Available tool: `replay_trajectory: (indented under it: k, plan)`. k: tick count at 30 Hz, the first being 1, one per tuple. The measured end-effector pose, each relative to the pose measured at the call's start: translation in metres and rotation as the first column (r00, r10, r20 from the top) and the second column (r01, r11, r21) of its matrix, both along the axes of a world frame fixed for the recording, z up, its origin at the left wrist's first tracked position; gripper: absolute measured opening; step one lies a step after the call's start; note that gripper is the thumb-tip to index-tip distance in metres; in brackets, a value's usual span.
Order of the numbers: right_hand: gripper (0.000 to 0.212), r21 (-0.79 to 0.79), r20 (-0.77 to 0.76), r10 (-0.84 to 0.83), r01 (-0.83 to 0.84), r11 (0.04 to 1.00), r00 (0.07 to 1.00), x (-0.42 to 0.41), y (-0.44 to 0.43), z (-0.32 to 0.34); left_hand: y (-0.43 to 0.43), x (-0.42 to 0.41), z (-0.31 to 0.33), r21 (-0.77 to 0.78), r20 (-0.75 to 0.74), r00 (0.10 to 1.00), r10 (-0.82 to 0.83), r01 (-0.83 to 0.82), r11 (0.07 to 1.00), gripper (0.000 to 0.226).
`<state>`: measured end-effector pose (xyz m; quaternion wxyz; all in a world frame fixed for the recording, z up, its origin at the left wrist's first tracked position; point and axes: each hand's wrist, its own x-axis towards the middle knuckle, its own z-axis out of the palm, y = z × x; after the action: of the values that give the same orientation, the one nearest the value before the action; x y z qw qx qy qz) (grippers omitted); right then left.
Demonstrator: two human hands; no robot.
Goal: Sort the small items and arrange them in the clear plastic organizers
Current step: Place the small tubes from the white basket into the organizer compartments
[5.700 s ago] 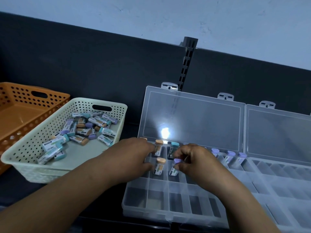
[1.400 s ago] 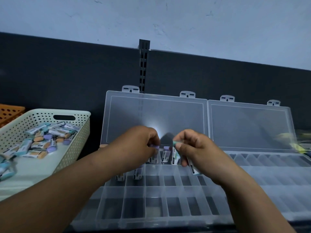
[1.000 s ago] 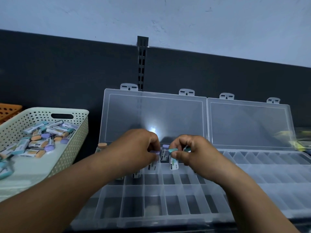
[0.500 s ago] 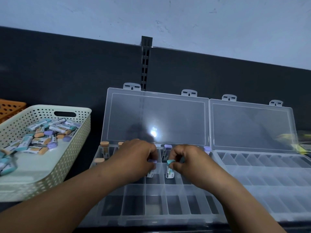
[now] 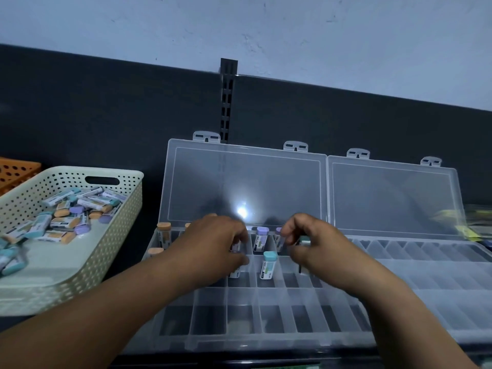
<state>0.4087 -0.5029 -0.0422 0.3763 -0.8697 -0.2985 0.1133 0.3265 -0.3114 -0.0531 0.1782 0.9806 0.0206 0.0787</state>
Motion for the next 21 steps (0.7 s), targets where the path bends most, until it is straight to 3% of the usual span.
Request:
replay_trajectory:
  k: [5, 10, 21]
  plan:
    - [0.022, 0.062, -0.069, -0.035, 0.039, 0.997, 0.997, 0.002, -0.01, 0.006, -0.003, 0.0, 0.01, 0.058, 0.063, 0.998, 0.006, -0.01, 0.998, 0.046]
    - [0.032, 0.053, 0.031, -0.085, 0.083, 0.995, 0.996, 0.003, -0.012, -0.001, -0.003, 0.0, 0.011, 0.177, -0.007, 0.999, 0.039, -0.037, 0.984, 0.073]
    - [0.027, -0.045, 0.218, -0.039, 0.05, 0.998, 0.975, 0.004, -0.014, -0.016, -0.008, -0.002, 0.006, 0.206, -0.076, 0.995, 0.07, -0.053, 0.977, 0.077]
